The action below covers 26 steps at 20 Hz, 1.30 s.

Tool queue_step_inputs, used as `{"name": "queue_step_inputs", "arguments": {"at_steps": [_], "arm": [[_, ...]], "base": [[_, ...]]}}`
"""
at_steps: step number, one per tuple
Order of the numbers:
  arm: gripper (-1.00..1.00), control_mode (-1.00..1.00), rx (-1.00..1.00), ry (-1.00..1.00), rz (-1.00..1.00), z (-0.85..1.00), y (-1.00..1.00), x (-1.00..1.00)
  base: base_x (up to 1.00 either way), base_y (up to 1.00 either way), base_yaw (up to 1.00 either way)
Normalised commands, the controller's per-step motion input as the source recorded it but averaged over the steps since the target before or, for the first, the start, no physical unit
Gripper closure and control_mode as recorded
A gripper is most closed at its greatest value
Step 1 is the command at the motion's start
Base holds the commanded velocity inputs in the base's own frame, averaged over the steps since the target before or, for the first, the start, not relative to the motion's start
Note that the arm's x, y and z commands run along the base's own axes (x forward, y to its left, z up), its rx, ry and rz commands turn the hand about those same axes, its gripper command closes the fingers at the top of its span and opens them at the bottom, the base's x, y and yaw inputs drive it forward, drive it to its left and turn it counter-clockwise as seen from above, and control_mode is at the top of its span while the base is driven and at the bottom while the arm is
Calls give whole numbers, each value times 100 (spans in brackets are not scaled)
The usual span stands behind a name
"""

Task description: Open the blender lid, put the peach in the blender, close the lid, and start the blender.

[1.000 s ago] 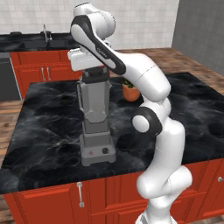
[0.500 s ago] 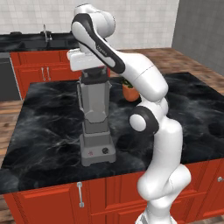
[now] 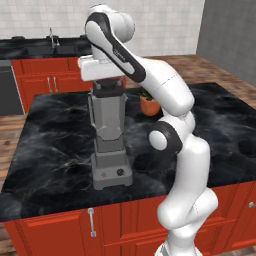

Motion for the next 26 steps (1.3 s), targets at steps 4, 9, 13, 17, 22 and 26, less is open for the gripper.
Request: {"name": "queue_step_inputs", "arguments": {"at_steps": [4, 9, 13, 17, 22, 26], "arm": [[100, -100, 5, 0, 0, -10, -21, -29], [100, -100, 5, 0, 0, -23, -15, -37], [100, -100, 3, 0, 1, -27, 0, -35], [100, -100, 4, 0, 2, -23, 0, -30], [100, -100, 6, -4, 0, -10, 0, -22], [100, -100, 8, -4, 4, -8, 0, -24]], "base": [[0, 0, 0], [0, 0, 0], [0, 0, 0], [0, 0, 0], [0, 0, 0], [0, 0, 0]]}}
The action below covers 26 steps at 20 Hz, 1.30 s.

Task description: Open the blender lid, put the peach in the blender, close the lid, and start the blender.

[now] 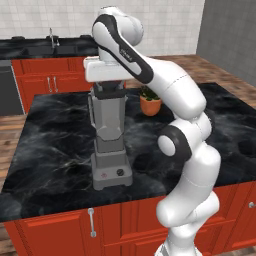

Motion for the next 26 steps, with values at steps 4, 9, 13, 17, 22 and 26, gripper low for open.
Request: {"name": "queue_step_inputs", "arguments": {"at_steps": [4, 9, 13, 17, 22, 26], "arm": [[100, -100, 3, 0, 5, -33, 6, -9], [100, -100, 0, 0, 5, -55, 7, 0], [100, -100, 2, 1, 2, -56, 1, -1], [100, -100, 6, 1, 9, -14, 0, -15], [100, -100, 2, 5, 9, 0, 0, -6], [100, -100, 5, 3, 14, -2, 0, 0]], "base": [[0, 0, 0], [0, 0, 0], [0, 0, 0], [0, 0, 0], [0, 0, 0], [0, 0, 0]]}}
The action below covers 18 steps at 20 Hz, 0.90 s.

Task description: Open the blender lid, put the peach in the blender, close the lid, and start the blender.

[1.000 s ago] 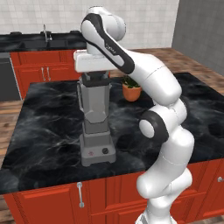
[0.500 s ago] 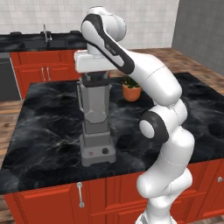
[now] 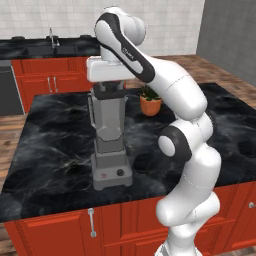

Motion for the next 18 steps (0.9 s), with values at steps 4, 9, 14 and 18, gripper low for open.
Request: {"name": "queue_step_inputs", "arguments": {"at_steps": [4, 9, 14, 18], "arm": [[100, -100, 8, 0, 22, -3, 0, 0], [100, -100, 6, -1, 17, -2, -8, -1], [100, -100, 2, 0, 8, -28, 0, -2], [100, -100, 0, -3, 4, -55, 5, -1]], "base": [[0, 0, 0], [0, 0, 0], [0, 0, 0], [0, 0, 0]]}}
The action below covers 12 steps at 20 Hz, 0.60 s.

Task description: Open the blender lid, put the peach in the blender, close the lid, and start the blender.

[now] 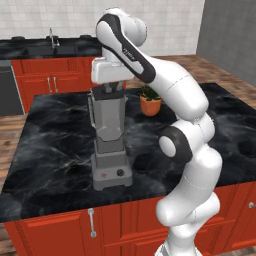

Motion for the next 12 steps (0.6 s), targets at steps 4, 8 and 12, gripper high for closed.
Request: {"name": "queue_step_inputs", "arguments": {"at_steps": [4, 8, 12], "arm": [[100, -100, 4, -9, 3, -43, 0, -21], [100, -100, 12, -14, 9, -59, 0, -4], [100, -100, 27, -28, 24, -83, -18, 0]], "base": [[0, 0, 0], [0, 0, 0], [0, 0, 0]]}}
